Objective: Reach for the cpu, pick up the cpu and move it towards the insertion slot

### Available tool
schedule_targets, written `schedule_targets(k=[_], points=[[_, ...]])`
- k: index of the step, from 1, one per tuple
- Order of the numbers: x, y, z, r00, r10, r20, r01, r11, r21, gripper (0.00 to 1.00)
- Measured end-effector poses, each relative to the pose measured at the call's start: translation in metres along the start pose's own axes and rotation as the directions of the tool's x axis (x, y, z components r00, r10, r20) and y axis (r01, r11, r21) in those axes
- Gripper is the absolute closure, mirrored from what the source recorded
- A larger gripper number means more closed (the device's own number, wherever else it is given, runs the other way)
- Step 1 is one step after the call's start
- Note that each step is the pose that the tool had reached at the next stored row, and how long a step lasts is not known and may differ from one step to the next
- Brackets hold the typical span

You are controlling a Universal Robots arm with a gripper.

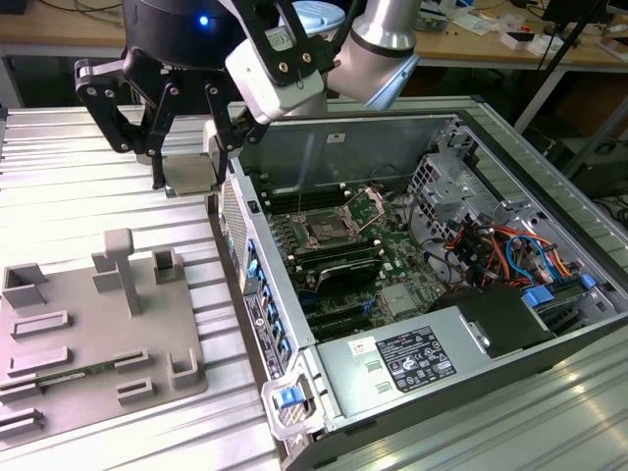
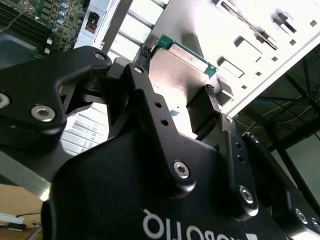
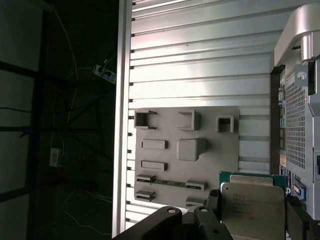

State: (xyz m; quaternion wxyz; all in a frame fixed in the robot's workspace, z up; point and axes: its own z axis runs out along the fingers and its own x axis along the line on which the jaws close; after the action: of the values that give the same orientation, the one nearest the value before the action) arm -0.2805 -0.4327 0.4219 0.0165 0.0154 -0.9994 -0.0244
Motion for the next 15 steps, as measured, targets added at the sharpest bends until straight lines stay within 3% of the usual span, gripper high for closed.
schedule_targets(k=[8, 15], points=[[-0.0017, 0.0, 0.0, 1.0, 0.0, 0.0, 0.0, 1.0, 0.0, 0.45], [-0.0202, -0.0003, 0.0001, 1.0, 0.0, 0.0, 0.0, 1.0, 0.0004, 0.45]])
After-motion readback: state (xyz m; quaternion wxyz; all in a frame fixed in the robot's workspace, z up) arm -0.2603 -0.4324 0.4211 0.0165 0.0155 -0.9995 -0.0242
